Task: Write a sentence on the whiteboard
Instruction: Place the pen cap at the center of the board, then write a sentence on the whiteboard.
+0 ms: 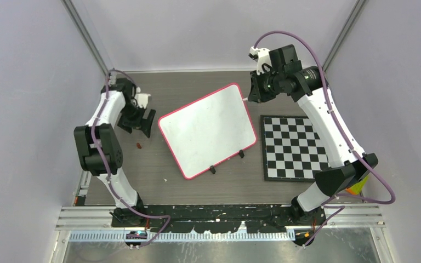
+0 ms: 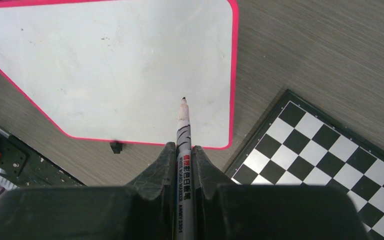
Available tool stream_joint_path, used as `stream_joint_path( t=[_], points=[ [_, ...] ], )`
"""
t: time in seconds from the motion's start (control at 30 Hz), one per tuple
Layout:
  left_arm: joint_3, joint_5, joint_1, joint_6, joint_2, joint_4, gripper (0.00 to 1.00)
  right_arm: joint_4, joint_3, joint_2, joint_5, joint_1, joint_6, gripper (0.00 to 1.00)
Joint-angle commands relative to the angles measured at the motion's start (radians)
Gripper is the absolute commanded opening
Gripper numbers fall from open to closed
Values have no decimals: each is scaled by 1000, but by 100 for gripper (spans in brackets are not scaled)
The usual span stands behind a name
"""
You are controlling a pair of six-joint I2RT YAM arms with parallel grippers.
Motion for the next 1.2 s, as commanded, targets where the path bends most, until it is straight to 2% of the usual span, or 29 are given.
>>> stream_joint_path(
  t=[0.0,0.17,0.3,0.43,0.57,0.77,0.93,1.17],
  points=[
    [147,155,58,-31,-119,-69,99,104,7,-64,-71,0,-32,0],
    [222,510,176,-31,-222,-100,100,77,67,-25,-261,8,-77,0],
    [148,775,199,-72,-329,-38,100,163,45,-3,-349,59,-59,0],
    [66,1032,184,-111,-373,52,100,232,50,26,-348,159,-72,0],
    [61,1044,109,-107,-336,68,91,257,74,66,-348,206,-68,0],
    [57,976,12,-112,-268,105,79,278,64,84,-428,217,-39,0],
    [82,955,-43,-86,-210,94,61,302,19,63,-490,218,-22,0],
    [198,987,-103,69,-96,-82,33,283,-28,37,-496,219,-17,0]
  ],
)
